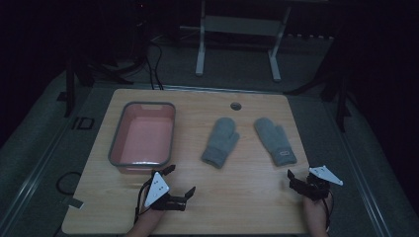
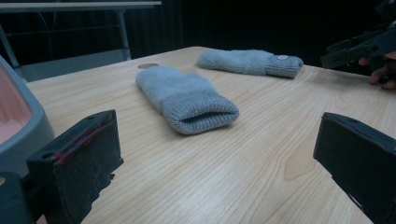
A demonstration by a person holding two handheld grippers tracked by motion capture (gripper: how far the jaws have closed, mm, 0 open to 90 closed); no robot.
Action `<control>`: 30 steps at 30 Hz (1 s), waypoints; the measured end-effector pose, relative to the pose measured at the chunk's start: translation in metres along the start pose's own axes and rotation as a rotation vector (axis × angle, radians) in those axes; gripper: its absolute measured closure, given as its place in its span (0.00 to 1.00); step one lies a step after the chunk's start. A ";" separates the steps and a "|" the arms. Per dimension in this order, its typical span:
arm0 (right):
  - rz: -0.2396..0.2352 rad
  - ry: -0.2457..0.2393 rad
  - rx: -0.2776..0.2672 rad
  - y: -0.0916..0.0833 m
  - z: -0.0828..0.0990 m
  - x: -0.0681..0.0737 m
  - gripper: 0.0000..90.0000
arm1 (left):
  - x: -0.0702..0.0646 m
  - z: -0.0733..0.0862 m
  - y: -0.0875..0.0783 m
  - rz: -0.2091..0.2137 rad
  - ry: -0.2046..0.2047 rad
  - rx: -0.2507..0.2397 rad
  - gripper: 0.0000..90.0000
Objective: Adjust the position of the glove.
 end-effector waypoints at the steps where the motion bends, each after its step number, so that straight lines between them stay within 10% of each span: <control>1: -0.015 -0.007 0.001 0.000 0.000 0.001 0.15 | 0.000 0.000 0.000 0.000 -0.001 0.000 0.01; 11: -0.035 -0.021 0.014 -0.006 -0.008 0.003 0.15 | 0.000 0.000 0.000 0.004 0.004 -0.001 0.01; 30: -0.181 -0.099 0.010 -0.003 -0.091 0.026 0.16 | 0.000 0.000 0.000 0.011 0.001 -0.001 0.01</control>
Point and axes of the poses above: each handheld gripper's, and its own axes: y roughly forward along the jaws, z roughly out of its underside, x roughly to its left, the point moved 7 cm from there along y, roughly forward along the jaws, and after that the axes turned 13 degrees about x, right-handed, at the moved point
